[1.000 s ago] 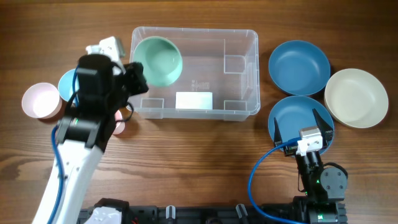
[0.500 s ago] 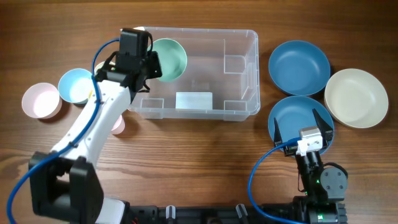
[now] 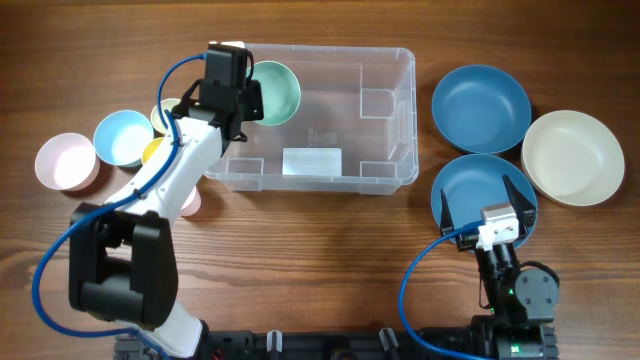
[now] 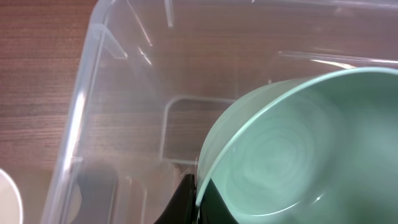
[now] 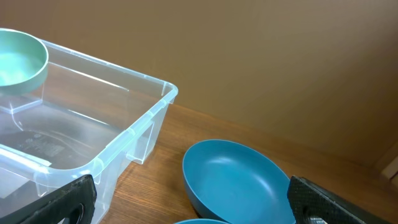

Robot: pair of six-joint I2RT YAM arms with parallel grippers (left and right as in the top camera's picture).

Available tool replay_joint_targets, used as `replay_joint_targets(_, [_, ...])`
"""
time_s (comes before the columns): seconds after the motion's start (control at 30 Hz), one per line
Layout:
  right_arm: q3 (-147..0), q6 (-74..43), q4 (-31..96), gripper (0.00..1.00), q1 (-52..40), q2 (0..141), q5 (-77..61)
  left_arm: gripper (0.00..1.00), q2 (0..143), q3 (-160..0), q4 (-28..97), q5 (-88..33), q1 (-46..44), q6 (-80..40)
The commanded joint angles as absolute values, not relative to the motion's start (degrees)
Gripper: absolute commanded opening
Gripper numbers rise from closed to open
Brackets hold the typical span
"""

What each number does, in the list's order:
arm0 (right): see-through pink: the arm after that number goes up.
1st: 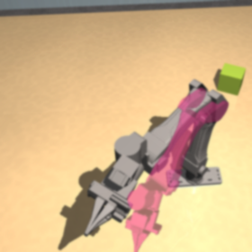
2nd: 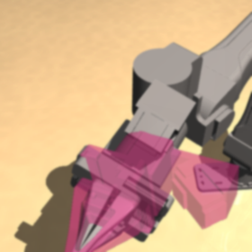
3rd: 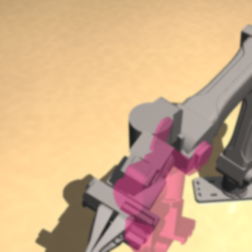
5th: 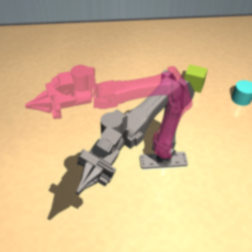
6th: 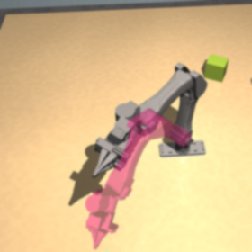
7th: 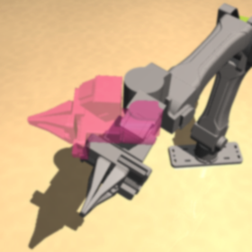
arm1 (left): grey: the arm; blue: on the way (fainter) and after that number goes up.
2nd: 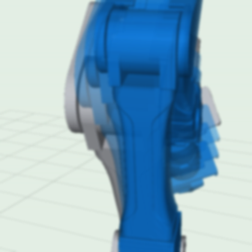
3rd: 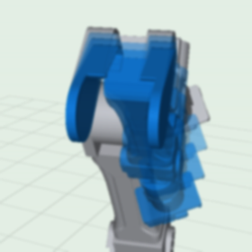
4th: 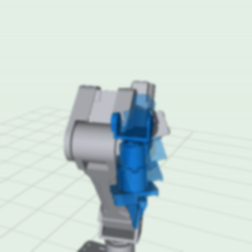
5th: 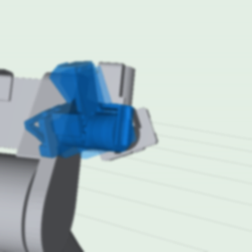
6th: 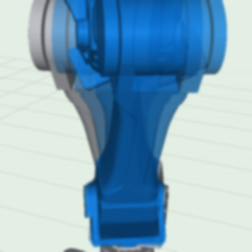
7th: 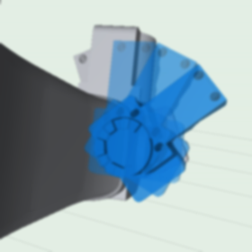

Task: Pack container
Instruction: 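Lift the mint green bowl and lower it into the clear bin, then release the bowl and move the left gripper to the pink bowl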

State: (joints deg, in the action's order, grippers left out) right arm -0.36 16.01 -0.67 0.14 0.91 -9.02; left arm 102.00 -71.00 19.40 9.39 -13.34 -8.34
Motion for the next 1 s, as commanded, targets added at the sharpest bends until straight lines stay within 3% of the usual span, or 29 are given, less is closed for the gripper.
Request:
replay_joint_targets(0.0, [-0.3,16.47,-0.8,1.0,-0.14,0.93,-9.98,0.04,103.53,-72.18,17.74,13.23,-12.91,-6.2])
replay_joint_targets(0.13, [-0.3,16.49,-0.8,1.0,-0.14,0.93,-9.98,0.06,103.53,-72.18,17.32,13.61,-12.91,-6.17])
replay_joint_targets(0.17, [-0.3,16.47,-0.8,1.0,-0.14,0.93,-9.98,0.17,103.53,-72.18,17.32,13.58,-12.91,-6.2])
replay_joint_targets(0.2, [-0.3,16.49,-0.8,1.0,-0.14,0.93,-9.98,0.47,103.53,-72.18,17.32,13.58,-12.91,-6.2])
replay_joint_targets(0.23, [-0.3,16.49,-0.8,1.0,-0.14,0.93,-9.98,0.62,103.5,-72.18,17.34,13.58,-12.93,-6.2])
replay_joint_targets(0.57, [-0.3,16.49,-0.8,1.0,-0.14,0.93,-9.98,0.61,94.74,-73.91,19.79,13.65,-13.13,-8.43])
replay_joint_targets(0.77, [-0.3,16.49,-0.8,1.0,-0.14,0.93,-9.98,0.61,81.84,-75.13,31.29,20.91,-12.34,-19.66])
replay_joint_targets(0.87, [-0.3,16.47,-0.8,1.0,-0.14,0.93,-9.98,0.69,76.42,-75.13,41.58,25.19,-8.62,-30.65])
replay_joint_targets(0.9, [-0.3,16.49,-0.8,1.0,-0.14,0.93,-9.98,0.77,74.96,-75.13,45.36,25.17,-6.07,-33.36])
replay_joint_targets(0.97, [-0.3,16.49,-0.8,1.0,-0.14,0.93,-9.98,0.8,73.47,-75.13,50.72,25.1,-0.6,-36.05])
